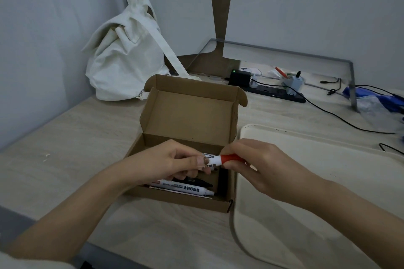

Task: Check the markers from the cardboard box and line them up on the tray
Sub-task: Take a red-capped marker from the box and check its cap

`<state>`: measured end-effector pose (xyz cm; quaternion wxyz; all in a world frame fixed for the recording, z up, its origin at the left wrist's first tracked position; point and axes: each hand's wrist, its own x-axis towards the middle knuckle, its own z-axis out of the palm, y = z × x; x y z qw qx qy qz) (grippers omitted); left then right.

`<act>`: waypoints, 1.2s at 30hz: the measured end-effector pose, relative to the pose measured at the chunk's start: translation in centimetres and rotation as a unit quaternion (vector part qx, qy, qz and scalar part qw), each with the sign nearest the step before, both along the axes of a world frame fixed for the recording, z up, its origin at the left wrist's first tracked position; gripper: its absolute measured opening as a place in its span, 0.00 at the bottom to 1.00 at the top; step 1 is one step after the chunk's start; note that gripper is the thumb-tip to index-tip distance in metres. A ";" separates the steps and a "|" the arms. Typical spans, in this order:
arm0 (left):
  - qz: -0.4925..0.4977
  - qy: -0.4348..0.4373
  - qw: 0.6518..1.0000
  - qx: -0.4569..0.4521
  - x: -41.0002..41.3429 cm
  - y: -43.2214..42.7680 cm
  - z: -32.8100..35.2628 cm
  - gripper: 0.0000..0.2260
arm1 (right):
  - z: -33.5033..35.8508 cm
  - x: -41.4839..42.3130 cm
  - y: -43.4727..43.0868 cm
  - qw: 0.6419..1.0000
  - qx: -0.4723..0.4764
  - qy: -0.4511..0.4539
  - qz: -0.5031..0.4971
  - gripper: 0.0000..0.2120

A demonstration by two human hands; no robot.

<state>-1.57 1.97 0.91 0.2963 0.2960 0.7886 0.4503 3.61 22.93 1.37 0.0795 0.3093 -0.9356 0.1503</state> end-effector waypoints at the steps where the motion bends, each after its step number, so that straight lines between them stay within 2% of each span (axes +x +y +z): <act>1: 0.004 0.038 0.999 -0.005 0.0 0.0 0.0 0.13 | 0.0 -0.2 0.1 0.999 -0.027 -0.022 -0.008 0.13; 4: 0.017 0.159 0.985 -0.070 0.5 0.1 0.1 0.10 | -0.1 -0.7 0.1 0.994 -0.083 -0.070 -0.023 0.09; 7: 0.018 0.335 0.927 -0.167 1.0 0.1 0.7 0.13 | 0.0 -1.1 0.1 0.975 -0.162 -0.149 -0.032 0.08; 9: 0.030 0.435 0.886 -0.159 1.3 -0.1 0.8 0.17 | 0.4 -1.3 0.1 0.956 -0.208 -0.206 -0.021 0.11; 11: 0.043 0.488 0.861 -0.135 1.4 -0.3 0.7 0.21 | 1.0 -1.7 0.3 0.945 -0.222 -0.238 -0.017 0.13; 14: 0.077 0.490 0.862 -0.110 1.7 0.5 0.7 0.17 | 1.7 -2.1 0.7 0.937 -0.246 -0.245 -0.033 0.09; 16: 0.097 0.441 0.888 -0.080 1.6 1.4 0.7 0.14 | 2.3 -2.3 1.1 0.916 -0.306 -0.254 -0.056 0.09; 20: 0.091 0.306 0.947 0.026 1.4 3.8 0.9 0.11 | 3.1 -2.3 2.2 0.819 -0.473 -0.307 -0.106 0.12; 23: 0.080 0.267 0.960 0.022 1.1 4.1 0.9 0.15 | 3.3 -2.2 4.1 0.769 -0.534 -0.306 -0.172 0.13; 25: 0.101 0.286 0.953 -0.011 0.3 3.0 0.4 0.15 | 3.2 -2.0 5.5 0.764 -0.514 -0.304 -0.243 0.13; 28: 0.131 0.320 0.935 -0.076 -0.8 1.1 -0.7 0.11 | 1.6 -1.7 7.0 0.787 -0.399 -0.330 -0.334 0.16; 32: 0.125 0.382 0.898 -0.177 -1.7 -0.2 -2.2 0.10 | -1.6 -1.9 6.8 0.801 -0.279 -0.372 -0.376 0.17; 36: 0.091 0.431 0.858 -0.265 -2.4 -0.8 -3.2 0.11 | -3.6 -2.5 6.0 0.823 -0.201 -0.344 -0.405 0.20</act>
